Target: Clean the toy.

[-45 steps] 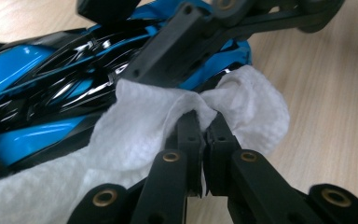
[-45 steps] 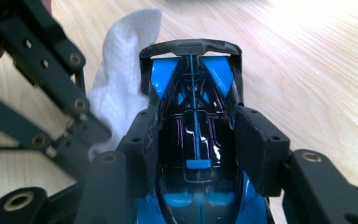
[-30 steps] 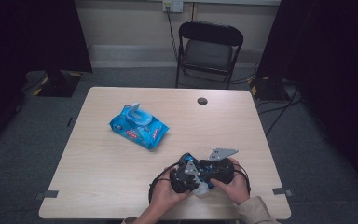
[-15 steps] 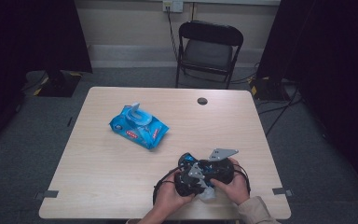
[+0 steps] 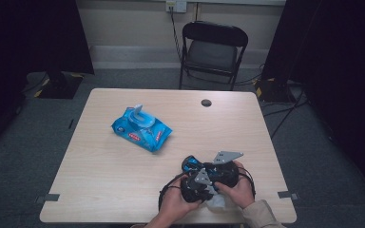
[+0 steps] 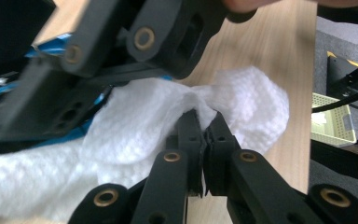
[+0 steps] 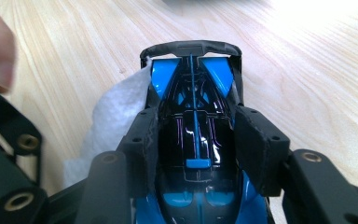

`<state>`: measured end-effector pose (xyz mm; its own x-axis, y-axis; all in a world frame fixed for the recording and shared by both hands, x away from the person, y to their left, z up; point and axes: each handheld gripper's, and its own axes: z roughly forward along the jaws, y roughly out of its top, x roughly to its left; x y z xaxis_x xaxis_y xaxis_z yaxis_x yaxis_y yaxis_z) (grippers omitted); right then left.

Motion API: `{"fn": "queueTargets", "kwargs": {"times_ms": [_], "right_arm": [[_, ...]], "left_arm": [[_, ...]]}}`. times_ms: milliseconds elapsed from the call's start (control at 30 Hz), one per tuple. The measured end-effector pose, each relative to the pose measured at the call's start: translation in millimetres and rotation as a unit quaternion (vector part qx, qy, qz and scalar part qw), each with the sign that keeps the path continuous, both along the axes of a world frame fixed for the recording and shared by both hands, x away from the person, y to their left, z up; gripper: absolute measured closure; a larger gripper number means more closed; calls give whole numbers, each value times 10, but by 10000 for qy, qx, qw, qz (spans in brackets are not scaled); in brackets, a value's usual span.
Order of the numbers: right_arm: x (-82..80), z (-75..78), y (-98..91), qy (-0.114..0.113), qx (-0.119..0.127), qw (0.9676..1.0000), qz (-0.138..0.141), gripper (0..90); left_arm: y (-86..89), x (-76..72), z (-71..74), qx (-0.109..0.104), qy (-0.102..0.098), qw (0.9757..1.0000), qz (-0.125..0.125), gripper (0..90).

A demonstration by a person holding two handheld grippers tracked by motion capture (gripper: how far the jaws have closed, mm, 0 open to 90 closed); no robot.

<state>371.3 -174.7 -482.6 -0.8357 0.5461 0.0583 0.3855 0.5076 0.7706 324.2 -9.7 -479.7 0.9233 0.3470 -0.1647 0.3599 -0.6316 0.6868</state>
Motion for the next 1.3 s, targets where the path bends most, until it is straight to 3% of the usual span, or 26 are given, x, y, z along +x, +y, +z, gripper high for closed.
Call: {"fn": "queueTargets", "kwargs": {"times_ms": [167, 333, 600, 700, 800, 867, 967, 1067, 1200, 1300], "right_arm": [[-3, -4, -1, -9, 21, 10000, -13, 511], [0, -6, -4, -19, 40, 10000, -18, 511], [-3, -6, -5, -5, 33, 10000, -17, 511], [-4, -8, -6, -9, 38, 10000, -21, 511], [-4, -10, -7, -20, 46, 10000, -14, 512], [-4, -11, -6, -25, 50, 10000, -14, 512], [-5, -12, -5, -29, 53, 10000, -14, 512], [-4, -12, -4, -31, 52, 10000, -17, 512], [-6, -12, -3, -29, 47, 10000, -17, 512], [-7, -12, -5, -31, 51, 10000, -18, 512]], "left_arm": [[228, 30, 92, -36, -6, 9998, 199, 878], [597, 120, 202, -125, -59, 9976, 680, 878], [1144, 322, 292, -180, -189, 9875, 1552, 878], [1230, 384, 234, -84, -142, 9838, 1787, 878], [1251, 450, 95, 75, -52, 9815, 1911, 878], [1225, 482, -5, 181, 6, 9810, 1934, 878], [1144, 494, -85, 194, 62, 9822, 1866, 877], [1024, 491, -97, 115, 112, 9845, 1744, 877], [853, 455, -97, 140, 53, 9877, 1558, 876], [775, 424, -87, 209, 8, 9887, 1481, 876]]}}
